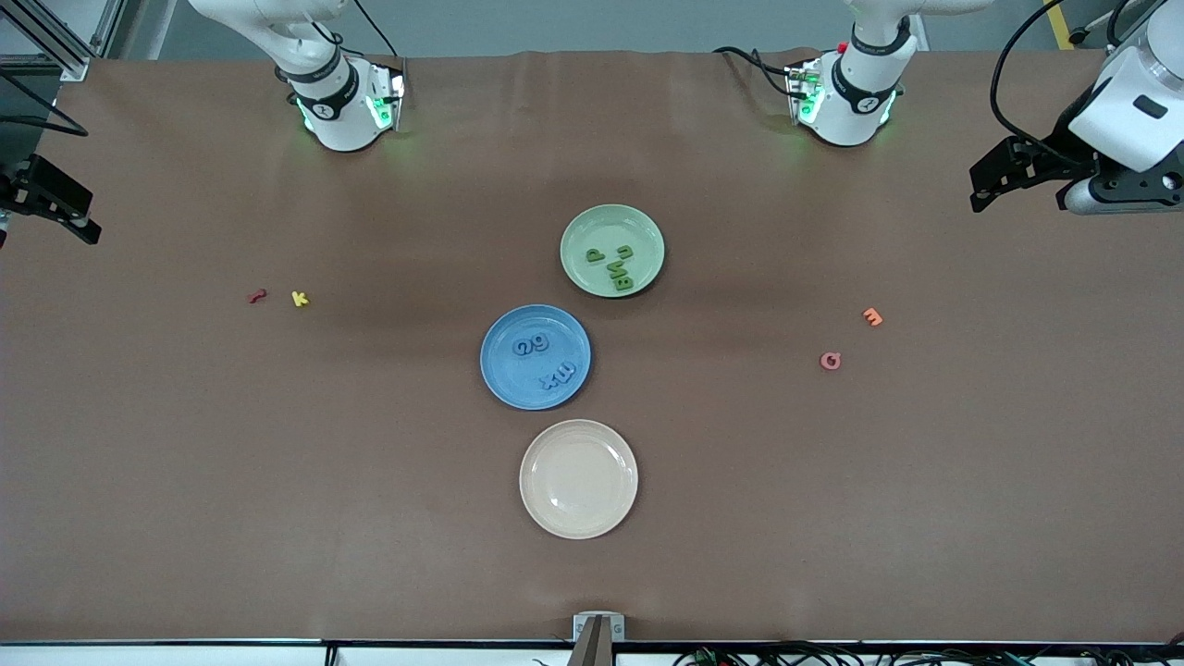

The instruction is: Sort letters by color into matching plates

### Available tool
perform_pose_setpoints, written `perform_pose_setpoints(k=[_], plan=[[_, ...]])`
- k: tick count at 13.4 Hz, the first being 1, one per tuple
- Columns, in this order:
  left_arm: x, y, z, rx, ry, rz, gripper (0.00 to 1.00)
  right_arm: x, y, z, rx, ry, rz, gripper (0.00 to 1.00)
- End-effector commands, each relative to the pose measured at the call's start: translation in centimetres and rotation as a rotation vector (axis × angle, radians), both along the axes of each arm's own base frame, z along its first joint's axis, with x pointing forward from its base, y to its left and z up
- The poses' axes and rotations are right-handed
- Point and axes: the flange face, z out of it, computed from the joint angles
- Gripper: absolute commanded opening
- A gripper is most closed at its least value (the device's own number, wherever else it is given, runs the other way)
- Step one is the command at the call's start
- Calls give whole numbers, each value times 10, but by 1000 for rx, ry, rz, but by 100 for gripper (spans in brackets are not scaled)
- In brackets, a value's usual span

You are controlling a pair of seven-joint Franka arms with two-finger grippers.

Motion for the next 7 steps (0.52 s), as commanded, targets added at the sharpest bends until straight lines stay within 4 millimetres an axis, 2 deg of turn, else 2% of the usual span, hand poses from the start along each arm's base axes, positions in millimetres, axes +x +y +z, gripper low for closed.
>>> perform_pose_setpoints(k=[1,7], plan=[[6,0,6,3,-12,-28,100,1,-2,4,-9,1,5,100],[5,-2,6,3,-6,-31,100,1,-3,4,-12,1,5,100]])
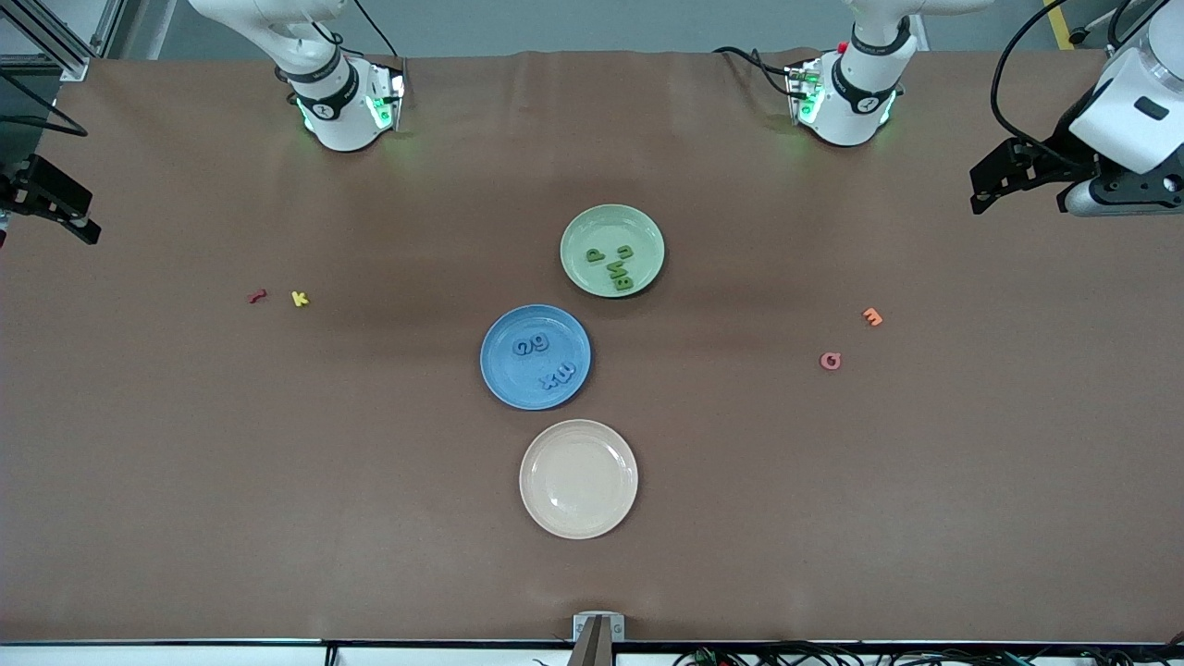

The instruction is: Sort letters by color into matching plates

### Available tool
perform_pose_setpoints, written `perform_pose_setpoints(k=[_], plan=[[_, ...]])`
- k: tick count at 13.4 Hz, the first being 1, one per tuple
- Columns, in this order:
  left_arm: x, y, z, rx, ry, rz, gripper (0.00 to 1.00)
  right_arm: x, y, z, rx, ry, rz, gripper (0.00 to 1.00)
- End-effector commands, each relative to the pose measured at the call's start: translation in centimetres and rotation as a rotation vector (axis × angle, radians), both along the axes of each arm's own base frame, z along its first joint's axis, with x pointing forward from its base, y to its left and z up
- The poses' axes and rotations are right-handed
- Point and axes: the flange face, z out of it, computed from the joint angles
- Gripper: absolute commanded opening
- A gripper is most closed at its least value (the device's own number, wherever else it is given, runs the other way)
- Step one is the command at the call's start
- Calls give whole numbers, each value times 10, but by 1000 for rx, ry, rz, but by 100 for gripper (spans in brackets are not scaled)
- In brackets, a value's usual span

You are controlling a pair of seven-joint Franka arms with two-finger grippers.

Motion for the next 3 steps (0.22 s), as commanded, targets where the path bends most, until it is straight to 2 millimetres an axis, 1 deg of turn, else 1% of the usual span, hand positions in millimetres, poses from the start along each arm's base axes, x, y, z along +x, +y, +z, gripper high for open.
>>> perform_pose_setpoints(k=[1,3], plan=[[3,-1,4,4,-2,-25,100,1,-2,4,-11,1,5,100],[3,-1,5,4,-3,-26,100,0,-2,6,-9,-3,4,100]])
